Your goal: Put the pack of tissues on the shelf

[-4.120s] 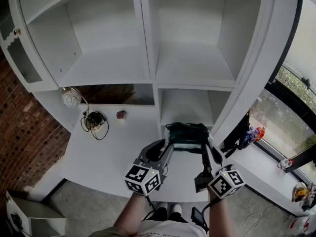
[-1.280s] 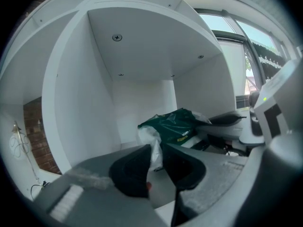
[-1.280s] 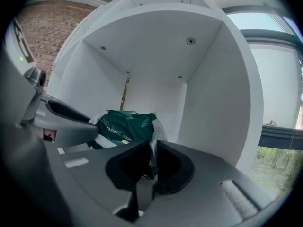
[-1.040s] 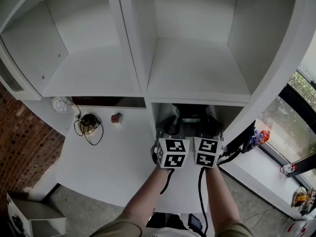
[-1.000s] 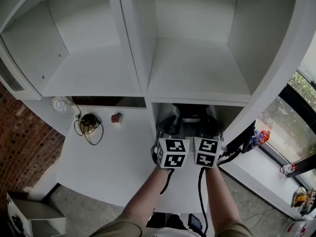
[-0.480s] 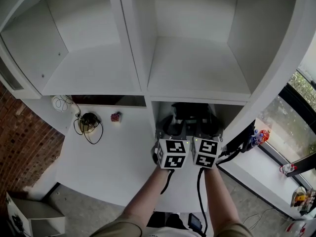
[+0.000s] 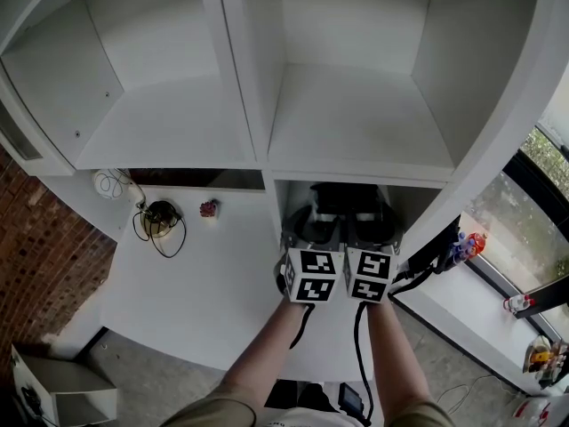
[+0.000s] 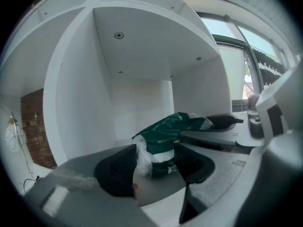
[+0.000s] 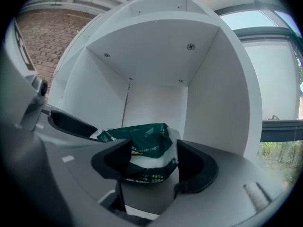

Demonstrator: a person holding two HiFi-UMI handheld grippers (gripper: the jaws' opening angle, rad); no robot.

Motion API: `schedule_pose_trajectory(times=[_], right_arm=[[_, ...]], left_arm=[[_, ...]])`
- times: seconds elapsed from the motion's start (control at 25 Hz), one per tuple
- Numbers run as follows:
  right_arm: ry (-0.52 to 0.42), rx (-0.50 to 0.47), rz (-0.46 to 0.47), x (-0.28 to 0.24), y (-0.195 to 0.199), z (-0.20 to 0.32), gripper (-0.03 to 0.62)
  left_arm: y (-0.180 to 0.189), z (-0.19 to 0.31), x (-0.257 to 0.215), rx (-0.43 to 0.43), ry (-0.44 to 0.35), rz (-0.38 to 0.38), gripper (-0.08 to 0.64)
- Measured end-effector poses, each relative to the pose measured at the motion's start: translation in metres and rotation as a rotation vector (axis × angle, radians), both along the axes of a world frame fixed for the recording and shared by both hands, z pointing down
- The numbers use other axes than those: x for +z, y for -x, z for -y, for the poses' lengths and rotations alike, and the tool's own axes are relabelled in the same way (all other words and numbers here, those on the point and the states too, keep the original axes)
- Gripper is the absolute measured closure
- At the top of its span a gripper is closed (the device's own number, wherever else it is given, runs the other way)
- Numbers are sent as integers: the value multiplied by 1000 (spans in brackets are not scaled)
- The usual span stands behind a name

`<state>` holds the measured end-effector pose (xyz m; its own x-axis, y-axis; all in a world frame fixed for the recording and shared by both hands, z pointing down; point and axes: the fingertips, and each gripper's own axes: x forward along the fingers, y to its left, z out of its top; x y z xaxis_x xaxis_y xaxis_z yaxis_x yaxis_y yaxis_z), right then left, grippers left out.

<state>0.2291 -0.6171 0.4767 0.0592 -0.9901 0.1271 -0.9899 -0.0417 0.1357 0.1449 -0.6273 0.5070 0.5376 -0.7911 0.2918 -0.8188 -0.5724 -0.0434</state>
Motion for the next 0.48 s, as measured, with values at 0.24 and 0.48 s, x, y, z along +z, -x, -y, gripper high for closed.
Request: schedule_pose_trajectory(times=[0.24,0.48], right_arm=[[-14,23,11,3,-5,-3,290],[-50,16,35,0,-6,-9,281]], left_arm=[[1,1,1,-1,-1,0,298],[1,0,3,3,2,-6,298]])
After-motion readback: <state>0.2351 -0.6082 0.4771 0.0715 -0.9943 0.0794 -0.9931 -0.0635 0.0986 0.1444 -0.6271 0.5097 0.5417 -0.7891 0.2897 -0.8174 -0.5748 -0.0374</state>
